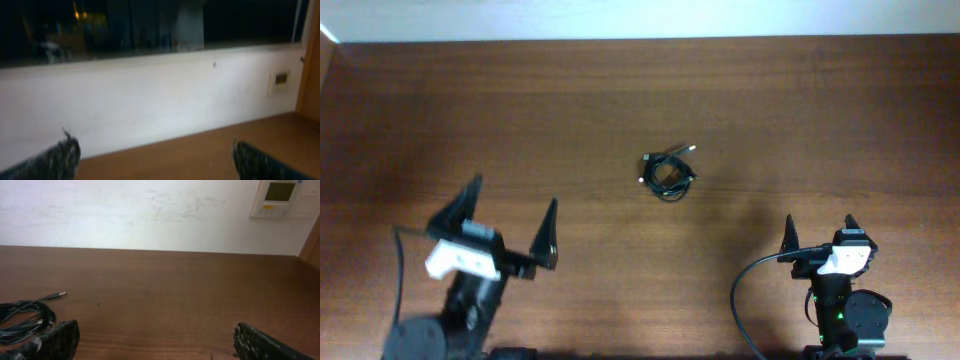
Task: Untangle cables
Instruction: 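Reach the left gripper forward over the black cable bundle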
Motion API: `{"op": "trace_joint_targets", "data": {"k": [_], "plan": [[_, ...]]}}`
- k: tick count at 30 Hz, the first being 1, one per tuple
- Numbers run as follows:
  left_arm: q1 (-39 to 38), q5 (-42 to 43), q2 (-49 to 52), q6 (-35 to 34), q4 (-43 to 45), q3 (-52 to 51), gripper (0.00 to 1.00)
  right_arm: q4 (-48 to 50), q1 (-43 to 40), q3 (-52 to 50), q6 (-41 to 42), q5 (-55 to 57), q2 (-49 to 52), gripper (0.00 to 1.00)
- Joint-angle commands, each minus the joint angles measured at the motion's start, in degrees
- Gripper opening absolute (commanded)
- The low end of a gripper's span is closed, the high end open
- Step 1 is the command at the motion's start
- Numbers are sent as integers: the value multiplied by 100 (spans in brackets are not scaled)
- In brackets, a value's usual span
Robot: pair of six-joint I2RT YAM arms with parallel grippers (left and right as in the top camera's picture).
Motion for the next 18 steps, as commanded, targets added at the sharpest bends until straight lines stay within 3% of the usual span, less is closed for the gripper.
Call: {"op": "trace_joint_targets", "data": {"k": [1,2,5,8,10,13,18], "plan": [[24,507,1790,157,-1950,1847,99,-24,-22,-39,44,63,-44,98],[24,647,2094,155,-2293,2133,99,-24,-22,-42,44,63,-44,98],[24,2253,3180,-2,-3270,2997,99,-24,-22,-39,44,63,-44,98],[11,3150,3845,-2,-3235,3130,99,-24,-22,-39,44,63,-44,98],[-48,3029,4304,-50,-3254,3158,99,-24,-22,-39,44,63,-44,98],[-249,2153,4782,-765,-3399,3230,99,-24,-22,-39,44,63,-44,98],[-815,695,5840,-1078,-4601,4415,99,-24,-22,-39,44,63,-44,98]]}}
